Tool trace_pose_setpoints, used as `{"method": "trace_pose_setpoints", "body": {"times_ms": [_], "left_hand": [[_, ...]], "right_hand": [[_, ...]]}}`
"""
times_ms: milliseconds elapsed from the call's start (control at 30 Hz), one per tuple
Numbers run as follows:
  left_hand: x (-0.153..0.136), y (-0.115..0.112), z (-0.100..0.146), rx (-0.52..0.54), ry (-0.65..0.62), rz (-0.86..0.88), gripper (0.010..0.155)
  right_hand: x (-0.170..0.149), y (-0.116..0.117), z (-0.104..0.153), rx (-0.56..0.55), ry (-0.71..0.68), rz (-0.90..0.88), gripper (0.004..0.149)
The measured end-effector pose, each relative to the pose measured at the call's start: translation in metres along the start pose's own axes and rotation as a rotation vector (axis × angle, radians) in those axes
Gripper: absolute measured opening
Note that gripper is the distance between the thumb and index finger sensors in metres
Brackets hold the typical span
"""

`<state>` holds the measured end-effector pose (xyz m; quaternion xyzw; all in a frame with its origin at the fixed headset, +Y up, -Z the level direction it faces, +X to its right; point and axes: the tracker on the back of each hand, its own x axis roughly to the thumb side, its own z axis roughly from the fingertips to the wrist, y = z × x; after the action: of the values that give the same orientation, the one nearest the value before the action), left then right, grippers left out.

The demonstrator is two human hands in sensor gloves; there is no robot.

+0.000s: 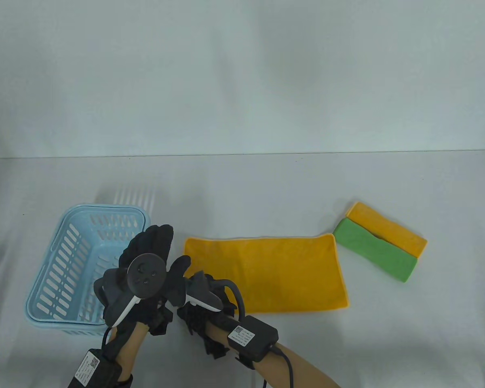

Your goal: Roll square towel into towel roll

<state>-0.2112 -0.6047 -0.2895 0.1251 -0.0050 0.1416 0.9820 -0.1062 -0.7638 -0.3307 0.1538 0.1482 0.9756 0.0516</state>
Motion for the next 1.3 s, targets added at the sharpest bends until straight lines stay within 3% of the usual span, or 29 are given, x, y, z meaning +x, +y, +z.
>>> {"method": "trace_pose_setpoints", "body": {"times_ms": [267,533,867,1033,1300], "left_hand": [[-0.002,0.0,-0.001,-0.002,0.006,0.002,0.079],[-0.002,0.0,-0.001,-0.004,0.003,0.002,0.079],[0.0,-0.001,0.001,-0.003,-0.006,0.001,0.079],[0.001,-0.002,0.001,-0.006,-0.012,-0.002,0.079],[0.006,-0.007,0.002,-0.025,-0.03,-0.01,0.078]], "right_hand": [[-0.006,-0.007,-0.002,-0.061,0.018,-0.113,0.043],[-0.024,-0.022,-0.002,-0.021,0.049,-0.263,0.041],[-0.058,-0.052,0.022,0.039,0.077,-0.536,0.041],[-0.078,-0.075,0.041,-0.068,0.062,-0.687,0.041],[-0.101,-0.116,0.059,-0.21,0.044,-0.733,0.04]]}}
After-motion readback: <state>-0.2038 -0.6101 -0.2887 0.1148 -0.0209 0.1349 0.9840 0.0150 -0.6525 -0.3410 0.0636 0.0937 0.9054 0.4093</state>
